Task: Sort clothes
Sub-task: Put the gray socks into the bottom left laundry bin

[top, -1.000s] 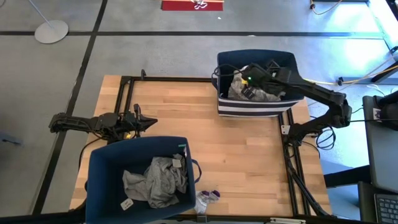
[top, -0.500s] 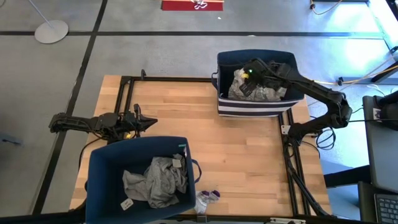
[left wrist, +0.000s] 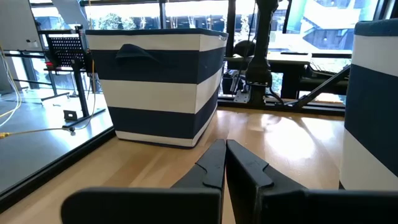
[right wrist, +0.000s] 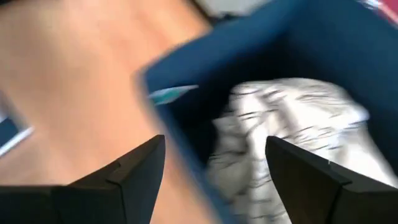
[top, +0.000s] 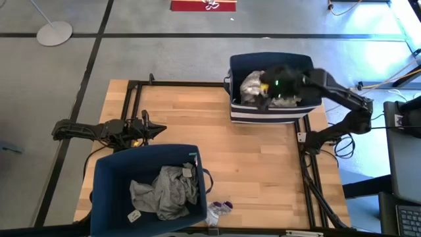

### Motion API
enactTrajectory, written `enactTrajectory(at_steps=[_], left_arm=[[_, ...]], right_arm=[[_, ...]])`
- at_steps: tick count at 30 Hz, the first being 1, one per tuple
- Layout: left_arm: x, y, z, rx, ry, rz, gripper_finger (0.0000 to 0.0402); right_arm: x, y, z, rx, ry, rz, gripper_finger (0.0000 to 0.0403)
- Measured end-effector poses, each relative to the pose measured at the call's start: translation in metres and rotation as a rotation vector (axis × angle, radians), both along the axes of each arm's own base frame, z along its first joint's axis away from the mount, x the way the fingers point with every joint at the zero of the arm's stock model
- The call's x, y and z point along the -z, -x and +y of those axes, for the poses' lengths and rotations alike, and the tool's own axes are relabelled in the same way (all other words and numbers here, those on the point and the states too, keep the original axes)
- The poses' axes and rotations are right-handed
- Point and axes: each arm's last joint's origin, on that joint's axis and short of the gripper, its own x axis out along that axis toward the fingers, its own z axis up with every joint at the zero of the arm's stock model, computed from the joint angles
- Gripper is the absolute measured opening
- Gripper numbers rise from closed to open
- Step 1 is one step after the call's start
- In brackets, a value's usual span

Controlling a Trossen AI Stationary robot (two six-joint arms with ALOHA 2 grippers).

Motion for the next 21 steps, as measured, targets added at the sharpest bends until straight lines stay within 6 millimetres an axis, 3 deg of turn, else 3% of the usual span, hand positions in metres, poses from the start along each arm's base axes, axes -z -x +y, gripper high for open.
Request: enactTrajectory(at_steps=[8, 14, 21], left_arm=[[0.000, 0.000, 0.000, -0.001, 0.000, 0.000, 0.0003], [-0.001, 0.000, 0.000, 0.000, 0.003, -0.013, 0.0003], [-0.001, 0.000, 0.000, 0.000, 0.002, -0.012, 0.0003]], right_arm=[[0.030, -0.025, 0.075, -0.229, -0.029, 0.020, 0.0278], [0.076, -0.040, 0.118, -0.343, -0.051, 0.007, 0.0278], [0.135, -0.061, 0.151, -0.467, -0.128, -0.061, 0.0278]])
